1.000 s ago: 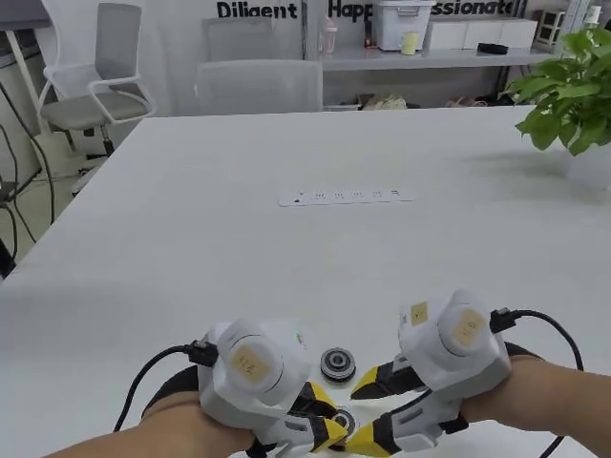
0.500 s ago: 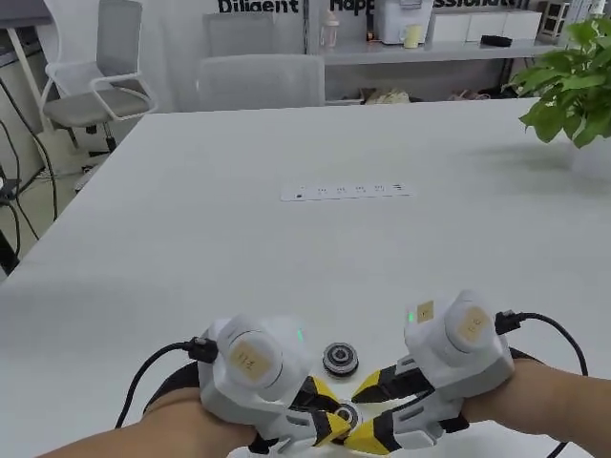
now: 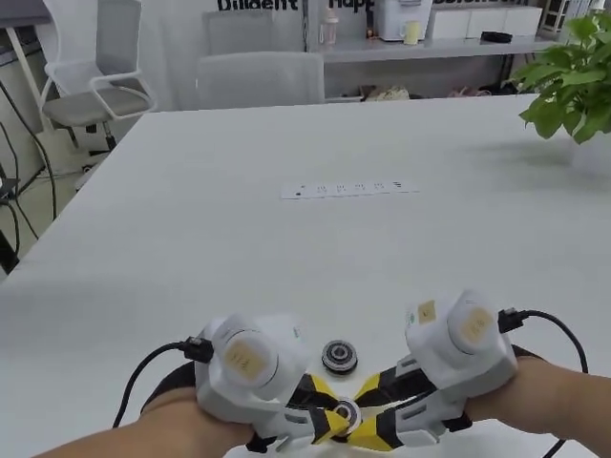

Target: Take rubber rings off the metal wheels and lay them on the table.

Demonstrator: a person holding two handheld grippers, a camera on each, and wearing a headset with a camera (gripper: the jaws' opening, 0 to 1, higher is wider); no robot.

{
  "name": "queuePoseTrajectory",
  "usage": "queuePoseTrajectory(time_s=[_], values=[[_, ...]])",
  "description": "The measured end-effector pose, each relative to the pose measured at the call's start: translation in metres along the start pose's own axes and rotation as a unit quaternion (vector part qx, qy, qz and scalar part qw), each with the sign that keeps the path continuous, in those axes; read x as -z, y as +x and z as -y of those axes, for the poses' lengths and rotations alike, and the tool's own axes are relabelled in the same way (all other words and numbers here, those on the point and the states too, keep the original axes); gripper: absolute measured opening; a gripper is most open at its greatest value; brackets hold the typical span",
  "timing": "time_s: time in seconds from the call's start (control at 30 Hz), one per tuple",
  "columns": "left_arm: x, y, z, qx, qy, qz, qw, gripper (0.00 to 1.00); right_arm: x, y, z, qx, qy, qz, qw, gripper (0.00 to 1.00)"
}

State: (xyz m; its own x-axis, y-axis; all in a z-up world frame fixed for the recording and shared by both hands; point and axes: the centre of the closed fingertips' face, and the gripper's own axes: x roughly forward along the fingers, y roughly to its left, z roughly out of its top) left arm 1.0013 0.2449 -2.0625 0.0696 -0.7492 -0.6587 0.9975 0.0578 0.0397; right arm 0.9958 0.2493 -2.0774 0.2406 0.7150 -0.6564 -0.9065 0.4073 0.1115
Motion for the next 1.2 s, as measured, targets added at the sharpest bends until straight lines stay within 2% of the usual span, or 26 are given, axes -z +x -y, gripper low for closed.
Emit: queuePoseTrajectory(time_s=[0.17, 0.2, 0.33, 0.5, 0.7, 0.9, 1.0, 1.2], values=[[0.000, 0.000, 0.000, -0.001, -0.001, 0.001, 1.0000, 0.07, 0.003, -0.001, 0.000, 0.003, -0.011, -0.007, 0.9999, 0.18], [0.000, 0.000, 0.000, -0.001, -0.001, 0.001, 1.0000, 0.07, 0.006, -0.003, 0.002, 0.008, -0.029, -0.016, 0.9994, 0.15], [0.000, 0.000, 0.000, -0.004, -0.002, 0.003, 1.0000, 0.07, 0.007, -0.005, 0.004, 0.007, -0.013, -0.014, 0.9998, 0.06], [0.001, 0.000, -0.001, -0.006, -0.004, 0.004, 1.0000, 0.07, 0.007, -0.005, 0.004, 0.010, -0.010, -0.017, 0.9998, 0.05], [0.001, 0.000, 0.000, -0.006, -0.003, 0.003, 1.0000, 0.07, 0.009, -0.005, 0.007, 0.015, 0.012, -0.024, 0.9995, 0.00], [0.001, 0.000, -0.001, -0.008, -0.002, 0.002, 1.0000, 0.07, 0.008, -0.007, 0.010, 0.014, 0.047, -0.022, 0.9985, 0.00], [0.001, 0.000, -0.001, -0.008, -0.002, 0.002, 1.0000, 0.07, 0.005, -0.010, 0.014, 0.018, 0.076, -0.008, 0.9969, 0.00], [0.001, 0.000, -0.001, -0.009, -0.002, 0.000, 1.0000, 0.07, 0.005, -0.011, 0.014, 0.018, 0.091, -0.002, 0.9957, 0.00]])
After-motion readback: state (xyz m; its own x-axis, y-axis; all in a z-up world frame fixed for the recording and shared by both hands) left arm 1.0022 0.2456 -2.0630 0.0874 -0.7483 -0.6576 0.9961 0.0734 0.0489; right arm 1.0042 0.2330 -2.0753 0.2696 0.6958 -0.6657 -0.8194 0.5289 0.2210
